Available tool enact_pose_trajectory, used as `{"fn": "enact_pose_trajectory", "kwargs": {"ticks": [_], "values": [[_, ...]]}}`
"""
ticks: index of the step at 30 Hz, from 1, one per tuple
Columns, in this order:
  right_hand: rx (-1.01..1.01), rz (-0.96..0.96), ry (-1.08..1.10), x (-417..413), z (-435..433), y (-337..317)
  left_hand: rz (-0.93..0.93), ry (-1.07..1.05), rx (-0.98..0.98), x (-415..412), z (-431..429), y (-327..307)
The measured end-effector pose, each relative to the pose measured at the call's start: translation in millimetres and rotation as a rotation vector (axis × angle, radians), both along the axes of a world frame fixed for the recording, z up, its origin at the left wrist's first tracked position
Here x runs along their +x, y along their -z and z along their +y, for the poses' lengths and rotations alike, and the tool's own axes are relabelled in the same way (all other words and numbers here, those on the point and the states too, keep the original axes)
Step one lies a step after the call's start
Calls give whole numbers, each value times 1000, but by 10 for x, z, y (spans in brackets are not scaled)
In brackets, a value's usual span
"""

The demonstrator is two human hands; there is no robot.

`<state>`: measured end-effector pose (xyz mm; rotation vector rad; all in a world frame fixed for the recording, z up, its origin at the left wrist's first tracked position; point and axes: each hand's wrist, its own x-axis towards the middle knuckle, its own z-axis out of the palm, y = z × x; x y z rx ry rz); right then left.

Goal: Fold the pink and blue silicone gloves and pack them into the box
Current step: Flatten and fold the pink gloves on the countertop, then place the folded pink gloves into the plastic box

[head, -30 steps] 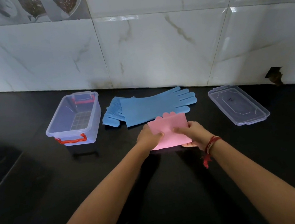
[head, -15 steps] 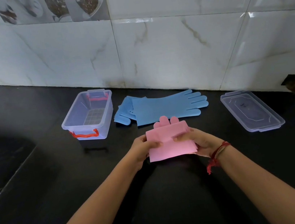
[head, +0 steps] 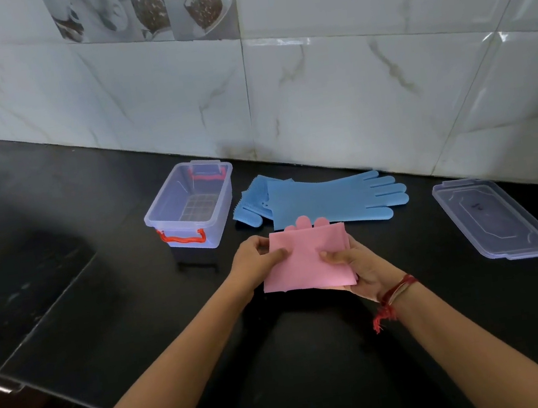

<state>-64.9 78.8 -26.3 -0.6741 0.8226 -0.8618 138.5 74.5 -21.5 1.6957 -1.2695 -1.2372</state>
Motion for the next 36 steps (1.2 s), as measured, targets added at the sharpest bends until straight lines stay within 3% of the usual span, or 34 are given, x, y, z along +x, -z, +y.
{"fn": "enact_pose_trajectory", "kwargs": {"ticks": [14, 18, 23, 25, 27, 32, 36], "values": [[66, -11, -20, 81, 79, 174, -234, 34, -7, 106, -49, 141], [105, -27, 26, 88, 81, 179, -388, -34, -251, 147, -199, -5], [166, -48, 59, 64, 72, 129, -918, -49, -671, 338, -420, -290], [180, -72, 55, 58, 101, 138, -1145, -41, -615, 443, -530, -398], [194, -110, 55, 57, 139, 144, -1248, -40, -413, 534, -623, -476], [266, -87, 107, 40, 194, 110, -1264, 62, -138, 704, -723, -478], [291, -75, 141, 0, 215, 61, -1282, 88, -191, 826, -640, -346]]}}
